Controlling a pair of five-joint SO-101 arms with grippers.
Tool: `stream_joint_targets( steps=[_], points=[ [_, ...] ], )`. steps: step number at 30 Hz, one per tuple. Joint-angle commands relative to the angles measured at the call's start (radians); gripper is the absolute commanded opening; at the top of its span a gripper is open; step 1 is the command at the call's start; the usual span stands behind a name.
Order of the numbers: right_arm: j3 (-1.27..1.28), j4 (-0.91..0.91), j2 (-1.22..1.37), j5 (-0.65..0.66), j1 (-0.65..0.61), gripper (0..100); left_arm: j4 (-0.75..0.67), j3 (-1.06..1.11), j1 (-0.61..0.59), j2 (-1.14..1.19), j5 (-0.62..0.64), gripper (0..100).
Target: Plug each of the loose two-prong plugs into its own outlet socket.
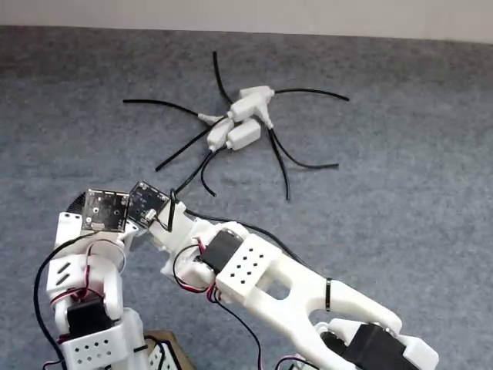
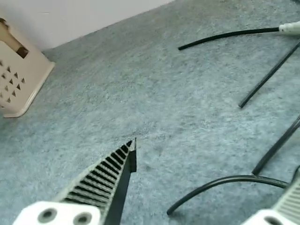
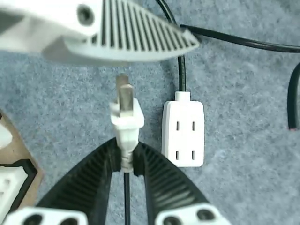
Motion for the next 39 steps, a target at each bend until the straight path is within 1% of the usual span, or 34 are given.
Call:
stream_joint_targets(
  steps=[1,6,8,12,18,22,27,30,36,39],
  points=[
    [-0.065,-0.064,-0.012,-0.014,0.005,0.6,0.025,-0.012,0.025,0.005,-0.008,48],
    [-0.028,-0.196,0.001,-0.014,0.012,0.6,0.117,-0.068,0.027,0.001,-0.008,48],
    [0.001,-0.245,0.031,-0.014,0.033,0.6,0.152,-0.102,0.028,0.001,-0.008,48],
    [0.005,-0.286,0.111,-0.014,0.062,0.6,0.195,-0.127,0.028,0.002,-0.006,48],
    [-0.035,-0.283,0.180,-0.014,0.081,0.6,0.195,-0.134,0.028,0.005,-0.008,48],
    [-0.035,-0.280,0.180,-0.012,0.096,0.6,0.195,-0.128,0.027,0.005,-0.008,48],
    [-0.035,-0.209,0.185,-0.008,0.097,0.6,0.193,-0.170,0.019,0.007,-0.009,48],
    [-0.038,-0.206,0.186,-0.012,0.090,0.6,0.195,-0.189,0.022,0.007,-0.009,48],
    [-0.074,-0.174,0.180,-0.015,0.079,0.6,0.209,-0.162,0.027,0.007,-0.009,48],
    [-0.104,-0.114,0.151,-0.035,0.067,0.6,0.203,-0.107,0.027,0.005,-0.009,48]
  ],
)
